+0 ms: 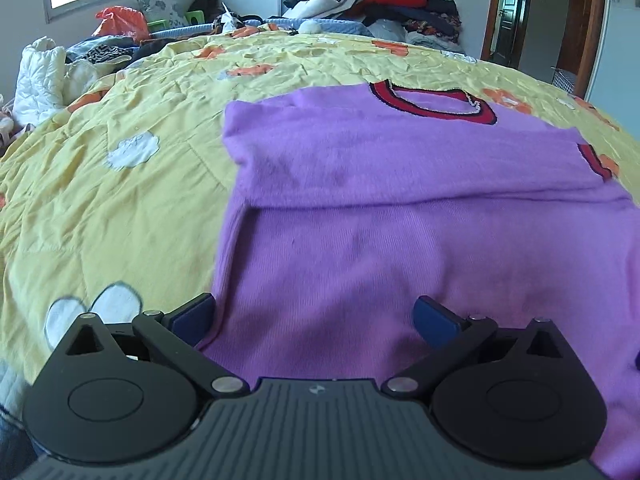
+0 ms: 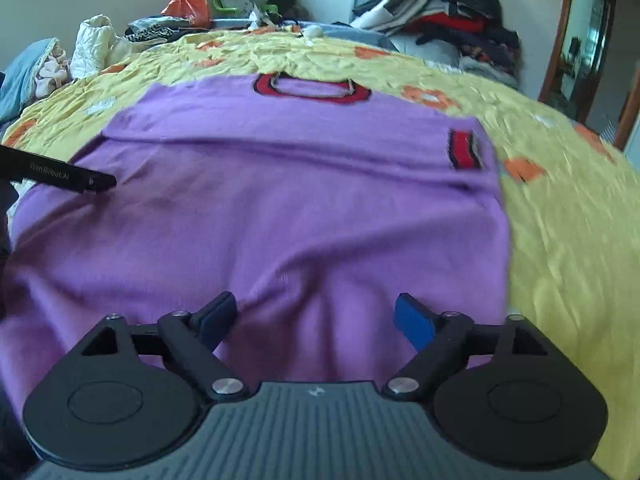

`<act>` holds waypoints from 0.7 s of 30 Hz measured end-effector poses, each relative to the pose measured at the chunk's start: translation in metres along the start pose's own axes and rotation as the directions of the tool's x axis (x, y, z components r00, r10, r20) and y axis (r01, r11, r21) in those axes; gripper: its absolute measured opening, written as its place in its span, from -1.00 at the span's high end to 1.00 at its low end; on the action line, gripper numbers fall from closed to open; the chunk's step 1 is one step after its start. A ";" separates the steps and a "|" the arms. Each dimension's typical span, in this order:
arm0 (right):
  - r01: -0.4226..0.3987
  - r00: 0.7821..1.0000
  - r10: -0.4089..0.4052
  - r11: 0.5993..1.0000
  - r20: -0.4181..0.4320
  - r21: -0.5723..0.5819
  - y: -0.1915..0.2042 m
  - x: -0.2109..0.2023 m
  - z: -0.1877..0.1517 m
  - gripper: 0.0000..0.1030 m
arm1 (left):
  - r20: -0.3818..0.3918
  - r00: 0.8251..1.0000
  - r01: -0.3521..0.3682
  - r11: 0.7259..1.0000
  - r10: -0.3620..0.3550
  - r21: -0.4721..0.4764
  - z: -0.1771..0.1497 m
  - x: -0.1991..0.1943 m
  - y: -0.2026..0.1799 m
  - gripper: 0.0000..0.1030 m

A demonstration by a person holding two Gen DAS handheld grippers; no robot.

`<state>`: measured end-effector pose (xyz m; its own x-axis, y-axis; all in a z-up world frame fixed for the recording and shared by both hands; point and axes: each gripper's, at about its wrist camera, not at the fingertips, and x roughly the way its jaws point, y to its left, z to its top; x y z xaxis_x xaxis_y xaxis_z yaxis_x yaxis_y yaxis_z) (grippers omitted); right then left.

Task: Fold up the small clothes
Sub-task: 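Open the right tool to release the cuff and withdraw it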

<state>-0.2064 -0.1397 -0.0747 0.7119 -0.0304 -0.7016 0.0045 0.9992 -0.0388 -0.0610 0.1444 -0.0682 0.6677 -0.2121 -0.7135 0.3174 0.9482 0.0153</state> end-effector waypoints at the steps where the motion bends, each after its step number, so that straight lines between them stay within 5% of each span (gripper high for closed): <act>1: 0.003 1.000 -0.003 1.000 0.007 0.006 -0.003 -0.005 -0.009 -0.88 | 0.003 1.000 0.003 1.000 -0.003 0.000 -0.004 -0.003 0.002 -1.00; 9: -0.052 0.999 0.052 0.998 0.007 0.017 -0.022 -0.042 -0.042 -0.94 | 0.020 0.996 0.090 0.996 -0.090 0.023 -0.039 -0.036 0.033 -1.00; 12: -0.006 0.998 0.003 0.999 0.060 0.035 -0.033 -0.051 -0.039 -0.94 | 0.031 0.994 0.108 0.994 -0.109 0.010 -0.048 -0.044 0.046 -1.00; 17: -0.069 0.989 0.036 0.970 0.140 0.234 -0.088 -0.034 -0.024 -0.92 | 0.048 0.987 0.153 0.987 -0.152 -0.039 -0.039 -0.040 0.065 -1.00; 19: -0.099 0.989 0.056 0.937 0.137 0.335 -0.116 -0.016 -0.016 -0.47 | 0.031 0.981 0.194 0.981 -0.193 -0.022 -0.024 -0.027 0.068 -1.00; 20: -0.123 0.988 0.077 0.916 0.134 0.382 -0.129 -0.007 -0.014 -0.03 | 0.019 0.982 0.186 0.982 -0.186 -0.009 -0.016 -0.020 0.068 -1.00; 21: -0.141 0.987 0.094 0.900 0.134 0.412 -0.138 0.001 -0.012 0.14 | 0.006 0.983 0.184 0.983 -0.184 0.005 -0.008 -0.013 0.067 -1.00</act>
<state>-0.2143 -0.2780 -0.0783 0.7968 0.0668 -0.6005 0.1928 0.9138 0.3576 -0.0541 0.2129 -0.0637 0.6021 -0.3841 -0.6999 0.4383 0.8918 -0.1124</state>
